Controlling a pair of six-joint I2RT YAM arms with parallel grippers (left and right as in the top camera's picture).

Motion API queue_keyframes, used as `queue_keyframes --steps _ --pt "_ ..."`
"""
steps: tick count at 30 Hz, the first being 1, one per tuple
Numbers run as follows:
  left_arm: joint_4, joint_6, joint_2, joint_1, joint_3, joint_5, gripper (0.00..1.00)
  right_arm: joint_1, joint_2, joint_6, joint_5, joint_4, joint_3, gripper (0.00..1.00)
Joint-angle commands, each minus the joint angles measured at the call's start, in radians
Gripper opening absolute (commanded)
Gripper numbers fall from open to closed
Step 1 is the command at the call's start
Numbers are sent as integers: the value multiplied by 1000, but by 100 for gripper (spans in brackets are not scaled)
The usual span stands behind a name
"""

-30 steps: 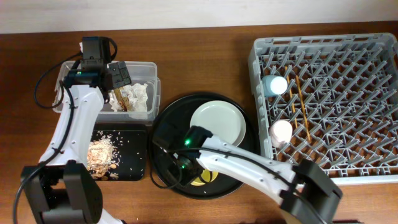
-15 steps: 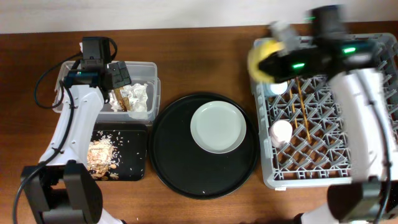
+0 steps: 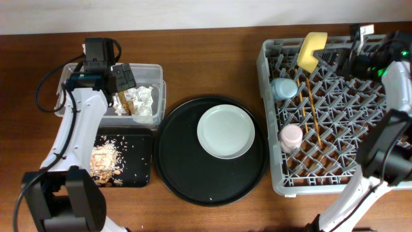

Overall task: Sort waste into correct bins and load items into the dishwasher rack
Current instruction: 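Carry the yellow bowl into the dish rack and release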

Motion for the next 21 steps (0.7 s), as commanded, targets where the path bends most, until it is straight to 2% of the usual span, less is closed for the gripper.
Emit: queue_keyframes --steps 1,5,11,12,13,14,15,18,21 --pt "2 5 9 3 -5 0 99 -12 69 23 -103 19 8 4" --pt "2 5 9 3 -5 0 99 -36 109 24 -74 6 8 4" --pt "2 5 9 4 -5 0 99 -101 109 102 156 -87 8 7" --pt "2 5 9 3 -5 0 99 -113 109 102 184 -116 8 11" --pt "2 5 9 3 -5 0 99 -121 109 103 190 -137 8 25" --pt "2 5 9 3 -5 0 99 -134 109 104 188 -170 8 43" --pt "2 5 9 3 -5 0 99 -146 106 118 185 -196 9 51" --pt "2 5 9 3 -5 0 99 -179 96 125 187 -232 9 70" --pt "2 5 9 3 -5 0 99 -216 75 146 216 -267 9 82"
